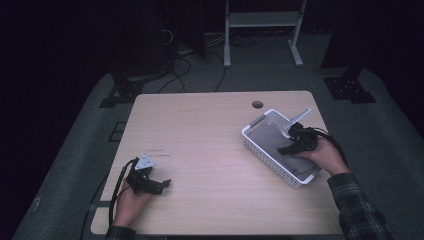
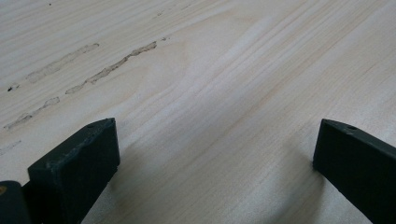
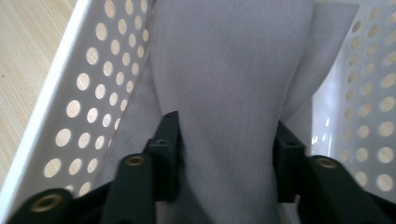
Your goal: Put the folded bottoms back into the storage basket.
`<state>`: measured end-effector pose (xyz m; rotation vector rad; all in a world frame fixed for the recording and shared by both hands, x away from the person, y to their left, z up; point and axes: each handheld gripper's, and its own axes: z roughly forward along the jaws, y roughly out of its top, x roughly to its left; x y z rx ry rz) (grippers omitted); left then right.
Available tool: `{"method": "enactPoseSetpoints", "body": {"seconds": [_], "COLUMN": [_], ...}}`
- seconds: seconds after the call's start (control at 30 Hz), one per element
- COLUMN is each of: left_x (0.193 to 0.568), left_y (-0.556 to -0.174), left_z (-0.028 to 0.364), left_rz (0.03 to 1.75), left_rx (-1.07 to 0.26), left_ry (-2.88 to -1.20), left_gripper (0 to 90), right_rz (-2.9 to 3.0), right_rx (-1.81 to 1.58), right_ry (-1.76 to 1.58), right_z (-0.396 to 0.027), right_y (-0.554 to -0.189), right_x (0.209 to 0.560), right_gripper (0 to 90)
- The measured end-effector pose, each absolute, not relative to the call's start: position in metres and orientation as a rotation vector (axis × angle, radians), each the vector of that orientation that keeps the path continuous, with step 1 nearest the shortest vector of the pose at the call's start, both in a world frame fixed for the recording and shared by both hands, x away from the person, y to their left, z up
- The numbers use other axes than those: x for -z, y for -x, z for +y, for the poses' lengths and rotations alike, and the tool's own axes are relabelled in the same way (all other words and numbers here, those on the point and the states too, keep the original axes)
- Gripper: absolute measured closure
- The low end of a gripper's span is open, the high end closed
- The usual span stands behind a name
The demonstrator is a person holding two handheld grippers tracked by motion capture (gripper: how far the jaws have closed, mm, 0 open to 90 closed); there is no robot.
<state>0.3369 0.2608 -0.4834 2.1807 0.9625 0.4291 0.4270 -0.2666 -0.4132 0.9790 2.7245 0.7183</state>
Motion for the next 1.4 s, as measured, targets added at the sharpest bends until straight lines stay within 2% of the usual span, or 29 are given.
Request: {"method": "enactPoseSetpoints", "body": {"seconds": [0.27, 0.6, 0.73, 0.93, 1.4], "left_x": [0.483, 0.483, 0.483, 0.483, 0.483], "left_y": [-0.337, -0.337, -0.337, -0.337, -0.337], "left_z": [0.261, 0.261, 0.261, 0.261, 0.261], "left_rz": [0.962, 0.962, 0.962, 0.962, 0.962], "left_rx": [-0.429, -0.429, -0.429, -0.429, -0.429], "left_ry": [-2.181, -2.181, -2.181, -2.181, -2.181], "left_gripper": [0.0, 0.0, 0.0, 0.0, 0.0], "right_rz": [2.688, 2.562, 2.540, 2.466, 2.408], "right_rx": [-0.755, -0.805, -0.802, -0.785, -0.724], "right_ry": [-0.997, -1.032, -1.041, -1.096, -1.210], "right_z": [-0.272, -0.287, -0.294, -0.309, -0.344], "right_y": [-0.426, -0.424, -0.424, -0.426, -0.426], "right_x": [0.403, 0.384, 0.381, 0.377, 0.383], "right_gripper": [42.1, 47.4, 52.3, 55.0, 70.2]}}
